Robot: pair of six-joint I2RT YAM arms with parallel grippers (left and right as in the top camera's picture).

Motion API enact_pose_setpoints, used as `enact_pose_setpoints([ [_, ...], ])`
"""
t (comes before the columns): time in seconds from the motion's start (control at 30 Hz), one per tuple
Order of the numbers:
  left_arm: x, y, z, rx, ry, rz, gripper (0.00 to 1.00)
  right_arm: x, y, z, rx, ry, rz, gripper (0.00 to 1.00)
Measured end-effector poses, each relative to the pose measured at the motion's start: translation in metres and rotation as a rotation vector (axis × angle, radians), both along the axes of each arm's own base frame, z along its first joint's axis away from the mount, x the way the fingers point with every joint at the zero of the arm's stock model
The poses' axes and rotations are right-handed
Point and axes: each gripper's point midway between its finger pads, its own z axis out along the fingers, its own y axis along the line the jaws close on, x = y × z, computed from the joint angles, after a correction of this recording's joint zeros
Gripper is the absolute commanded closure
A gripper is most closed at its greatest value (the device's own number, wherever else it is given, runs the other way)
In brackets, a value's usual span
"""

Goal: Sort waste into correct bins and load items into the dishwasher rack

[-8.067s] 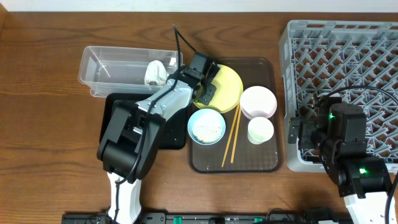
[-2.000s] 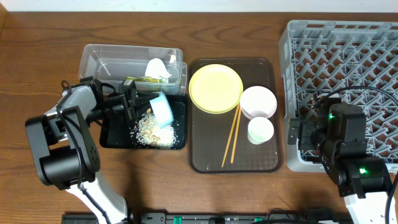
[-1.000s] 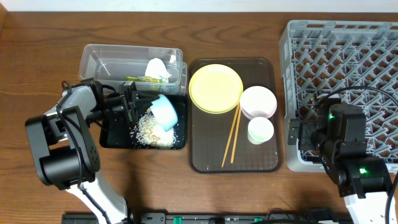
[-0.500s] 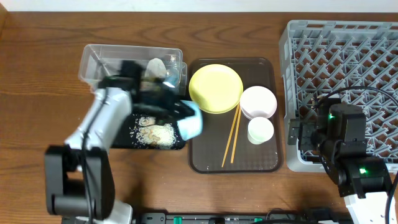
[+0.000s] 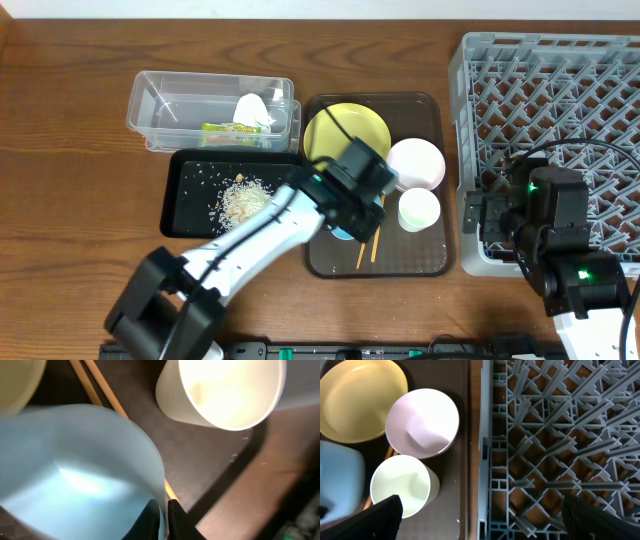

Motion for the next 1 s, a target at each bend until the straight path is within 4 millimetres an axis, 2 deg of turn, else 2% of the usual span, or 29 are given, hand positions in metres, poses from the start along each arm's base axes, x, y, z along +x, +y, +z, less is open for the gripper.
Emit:
enact_pose_setpoints([
  [0.2,0.000,0.003,-0.017,0.106,-0.055,-0.005,0.83,0.000,0.000,0.000,-0.001,0.000,0.000,0.01],
  [0.3,0.003,0.006,-0.018,0.125,-0.071,0.004,0.76,0.000,0.000,0.000,-0.001,0.000,0.000,0.01],
  [0.43,0.006,0.008,-0.016,0.132,-0.087,0.011,0.61,0.000,0.000,0.000,-0.001,0.000,0.000,0.01],
  [0.5,0.007,0.008,-0.009,0.119,-0.104,0.015,0.53,0.000,0.000,0.000,0.000,0.001,0.000,0.01],
  [0.6,0.015,0.001,0.011,0.057,-0.161,0.030,0.51,0.000,0.000,0.000,0.000,0.000,0.000,0.01],
  [0.67,0.025,-0.010,0.031,-0.014,-0.223,0.039,0.48,0.000,0.000,0.000,0.000,0.001,0.000,0.01],
  [0.8,0.042,-0.028,0.058,-0.130,-0.294,0.091,0.47,0.000,0.000,0.000,0.000,0.001,0.000,0.01],
  [0.9,0.051,-0.038,0.063,-0.184,-0.298,0.146,0.47,-0.001,0.000,-0.001,0.000,0.003,0.000,0.01],
  [1.0,0.055,-0.042,0.051,-0.189,-0.257,0.200,0.47,-0.001,0.000,-0.001,0.000,0.003,0.000,0.01],
])
